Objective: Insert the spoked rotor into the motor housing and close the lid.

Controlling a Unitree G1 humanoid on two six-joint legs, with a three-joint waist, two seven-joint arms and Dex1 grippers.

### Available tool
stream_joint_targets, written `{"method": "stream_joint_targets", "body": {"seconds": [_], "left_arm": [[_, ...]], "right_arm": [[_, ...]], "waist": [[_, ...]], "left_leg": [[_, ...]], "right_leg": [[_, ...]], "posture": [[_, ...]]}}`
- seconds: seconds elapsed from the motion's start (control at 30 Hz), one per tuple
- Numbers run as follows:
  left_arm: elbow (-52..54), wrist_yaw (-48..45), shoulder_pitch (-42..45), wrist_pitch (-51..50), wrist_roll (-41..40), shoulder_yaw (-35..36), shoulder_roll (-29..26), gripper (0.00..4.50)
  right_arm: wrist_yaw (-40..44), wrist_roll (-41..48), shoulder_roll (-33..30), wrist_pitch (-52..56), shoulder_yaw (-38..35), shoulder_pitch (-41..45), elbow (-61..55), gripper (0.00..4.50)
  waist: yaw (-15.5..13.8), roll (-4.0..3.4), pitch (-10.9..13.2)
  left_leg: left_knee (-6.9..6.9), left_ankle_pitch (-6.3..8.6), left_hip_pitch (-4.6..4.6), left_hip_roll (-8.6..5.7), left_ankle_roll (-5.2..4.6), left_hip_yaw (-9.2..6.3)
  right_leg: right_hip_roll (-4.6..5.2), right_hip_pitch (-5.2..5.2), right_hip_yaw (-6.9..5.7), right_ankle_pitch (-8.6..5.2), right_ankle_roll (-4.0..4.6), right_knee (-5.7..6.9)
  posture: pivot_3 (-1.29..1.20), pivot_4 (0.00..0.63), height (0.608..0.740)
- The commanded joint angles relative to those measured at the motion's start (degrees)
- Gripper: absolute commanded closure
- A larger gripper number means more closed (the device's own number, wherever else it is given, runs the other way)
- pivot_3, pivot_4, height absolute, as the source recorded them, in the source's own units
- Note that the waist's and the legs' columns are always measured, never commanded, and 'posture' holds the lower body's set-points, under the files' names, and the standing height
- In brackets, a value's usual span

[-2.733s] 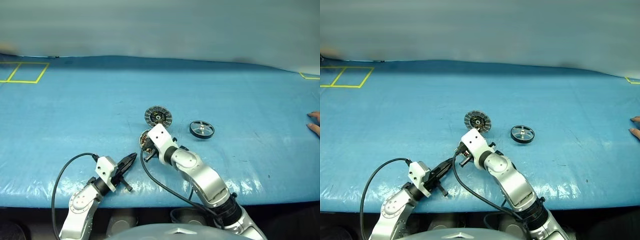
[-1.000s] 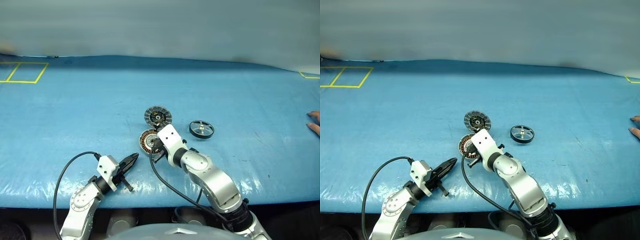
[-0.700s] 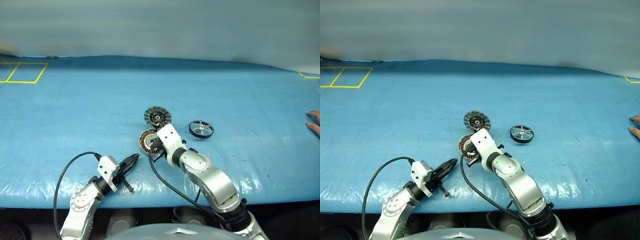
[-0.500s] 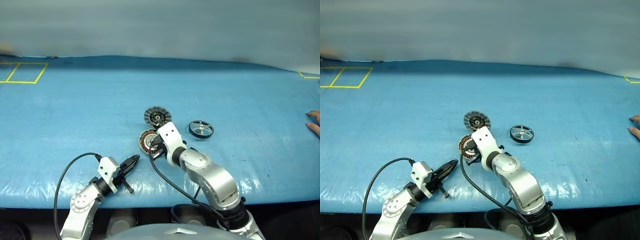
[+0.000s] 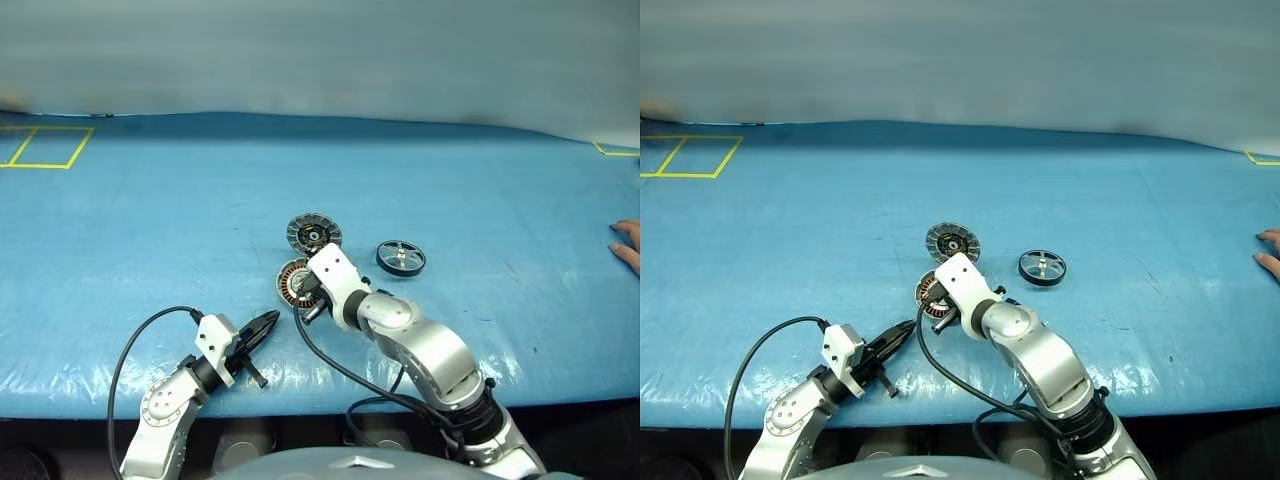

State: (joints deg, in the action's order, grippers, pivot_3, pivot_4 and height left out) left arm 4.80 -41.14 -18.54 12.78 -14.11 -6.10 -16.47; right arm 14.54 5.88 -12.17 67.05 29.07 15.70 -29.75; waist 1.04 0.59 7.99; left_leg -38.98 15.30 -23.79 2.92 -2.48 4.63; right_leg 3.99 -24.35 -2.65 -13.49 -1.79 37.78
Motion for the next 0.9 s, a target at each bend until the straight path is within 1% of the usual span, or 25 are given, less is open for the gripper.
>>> {"method": "stream_joint_targets", "body": {"seconds": [0.03, 0.2, 0.43, 0.67, 0.9], "left_arm": [[1.91, 0.01, -0.13, 0.11, -0.61, -0.3, -0.24, 4.5], [2.03, 0.13, -0.29, 0.06, -0.67, -0.35, -0.1, 4.5], [2.2, 0.24, -0.64, -0.02, -0.63, -0.42, -0.08, 4.5], [2.09, -0.02, -0.54, -0.08, -0.7, -0.45, -0.25, 4.5], [1.98, -0.4, -0.12, -0.44, -0.82, -0.46, -0.34, 4.5]], "right_arm": [[0.65, 0.18, -2.15, 4.22, 2.46, -1.14, 3.24, 4.48], [0.74, 0.16, -2.66, 4.59, 2.53, -0.14, 4.05, 4.48], [0.49, 0.55, -1.02, 1.68, -0.67, 0.0, 3.26, 4.48], [0.51, 0.76, -0.56, 0.64, -0.83, 0.3, 2.76, 4.48], [-0.28, -0.06, 0.58, -3.22, -1.21, 0.21, 5.23, 4.48]], "waist": [[-0.04, 0.0, 0.0], [-0.01, 0.01, -0.01], [0.0, 0.02, -0.01], [0.02, -0.01, 0.01], [0.11, -0.02, 0.02]], "left_leg": [[0.02, 0.0, 0.0, -0.01, 0.0, 0.0], [0.04, 0.0, 0.0, -0.02, -0.01, -0.01], [0.04, 0.01, 0.0, -0.02, -0.01, 0.0], [0.05, 0.01, -0.04, -0.02, -0.01, -0.01], [0.11, 0.01, -0.04, -0.02, 0.0, -0.01]], "right_leg": [[0.02, 0.0, -0.02, -0.01, 0.01, -0.01], [0.05, 0.0, -0.05, -0.01, 0.01, -0.01], [0.06, 0.0, -0.06, -0.02, 0.0, -0.02], [0.07, -0.04, -0.06, -0.02, 0.0, -0.03], [0.06, -0.06, -0.07, -0.03, 0.0, -0.06]], "posture": [[0.0, 0.15, 0.74], [0.0, 0.15, 0.74], [0.0, 0.15, 0.74], [0.0, 0.15, 0.74], [0.0, 0.15, 0.74]]}}
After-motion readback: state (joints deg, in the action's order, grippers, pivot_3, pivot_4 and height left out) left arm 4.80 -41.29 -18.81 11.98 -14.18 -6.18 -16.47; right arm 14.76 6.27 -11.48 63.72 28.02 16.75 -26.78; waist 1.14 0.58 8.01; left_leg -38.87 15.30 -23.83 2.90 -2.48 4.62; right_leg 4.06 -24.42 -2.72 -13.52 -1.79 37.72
